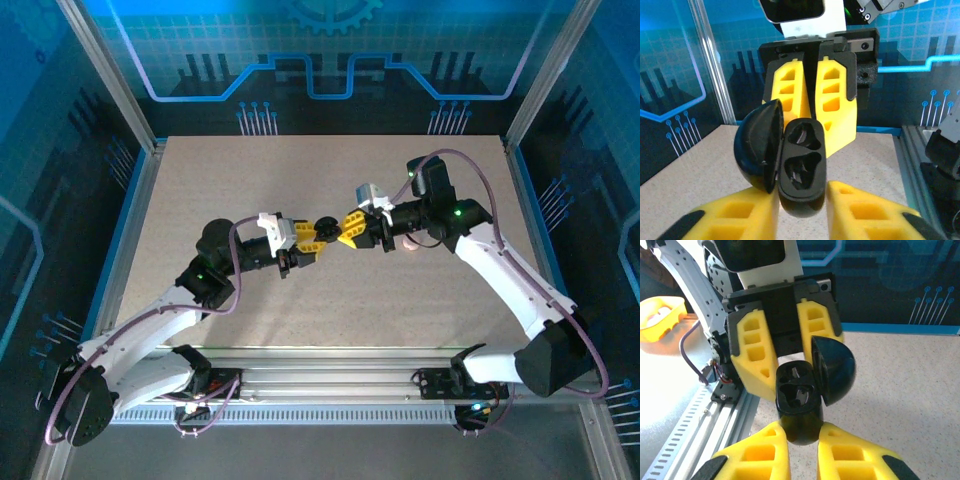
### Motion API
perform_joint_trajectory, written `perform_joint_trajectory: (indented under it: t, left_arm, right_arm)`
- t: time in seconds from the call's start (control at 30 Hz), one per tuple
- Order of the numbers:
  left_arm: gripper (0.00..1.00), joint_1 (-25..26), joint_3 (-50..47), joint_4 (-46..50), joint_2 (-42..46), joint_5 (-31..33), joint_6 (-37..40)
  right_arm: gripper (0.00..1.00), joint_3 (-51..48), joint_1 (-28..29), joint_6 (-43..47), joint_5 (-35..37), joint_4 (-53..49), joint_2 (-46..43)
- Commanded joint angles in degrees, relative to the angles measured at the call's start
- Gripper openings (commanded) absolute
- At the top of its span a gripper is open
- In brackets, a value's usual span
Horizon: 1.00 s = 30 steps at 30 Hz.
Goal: Insert the wireless bluetooth earbuds into the charging case
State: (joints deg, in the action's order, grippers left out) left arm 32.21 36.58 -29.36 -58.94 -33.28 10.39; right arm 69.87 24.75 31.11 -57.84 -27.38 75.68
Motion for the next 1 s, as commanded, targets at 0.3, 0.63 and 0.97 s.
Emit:
perform_joint_trajectory:
  t: [0.3,0.63,0.97]
  left_arm:
    - [0.28,0.49,-0.1,-7.39,-1.63,-1.42,-3.31]
    - [0.17,0.57,0.25,-8.72,-2.1,-1.88,-4.33]
    - [0.13,-5.14,-0.63,4.15,2.69,2.01,-1.35]
  right_arm:
    - [0.13,1.42,0.86,-1.51,-4.82,3.32,1.05]
    - [0.14,1.08,1.1,-2.72,-4.87,4.98,1.36]
    - [0.34,-1.95,1.08,-8.22,4.97,5.11,-1.04]
